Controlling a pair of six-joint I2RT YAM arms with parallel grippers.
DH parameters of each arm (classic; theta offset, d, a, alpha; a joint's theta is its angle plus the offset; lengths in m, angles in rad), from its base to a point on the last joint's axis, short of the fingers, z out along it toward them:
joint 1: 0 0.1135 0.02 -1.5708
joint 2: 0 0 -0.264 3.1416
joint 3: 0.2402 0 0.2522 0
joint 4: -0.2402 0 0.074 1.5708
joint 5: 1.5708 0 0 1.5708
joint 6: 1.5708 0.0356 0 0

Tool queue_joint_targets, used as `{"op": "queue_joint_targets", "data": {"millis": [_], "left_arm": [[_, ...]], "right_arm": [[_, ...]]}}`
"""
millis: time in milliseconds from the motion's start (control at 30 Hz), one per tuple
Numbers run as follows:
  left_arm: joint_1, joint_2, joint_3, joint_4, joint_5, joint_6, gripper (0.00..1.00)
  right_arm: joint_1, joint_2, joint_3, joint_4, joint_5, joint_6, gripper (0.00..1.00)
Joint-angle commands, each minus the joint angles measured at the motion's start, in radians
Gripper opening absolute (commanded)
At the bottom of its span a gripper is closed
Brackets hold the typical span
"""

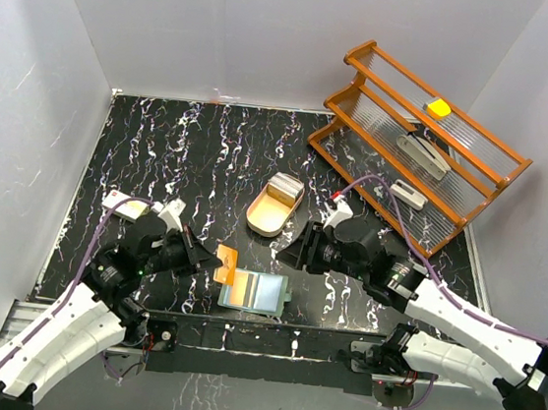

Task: Put the credit cards into the card holder
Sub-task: Pick up the credit card from the storage box, then insert the credit card into the card holder.

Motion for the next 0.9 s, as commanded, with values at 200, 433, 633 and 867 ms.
{"op": "queue_joint_targets", "data": {"millis": [200, 433, 633, 867], "left_arm": [[0.003, 0.11, -0.026, 0.036, 0.043, 0.015, 0.0], [0.003, 0.161, -0.113, 0.146, 0.132, -0.05, 0.0], [-0.002, 0.172, -0.119, 0.168, 0.142, -0.083, 0.0], [-0.013, 0.204, -0.141, 0.251, 0.145, -0.13, 0.0]], "right_arm": [[-0.003, 0.067, 0.009, -0.172, 0.059, 0.034, 0.39], [-0.001, 0.17, -0.007, -0.129, -0.028, 0.063, 0.38], [0.011, 0.221, 0.007, -0.145, -0.02, 0.049, 0.38], [0.031, 0.267, -0.01, -0.124, -0.02, 0.049, 0.38]]}}
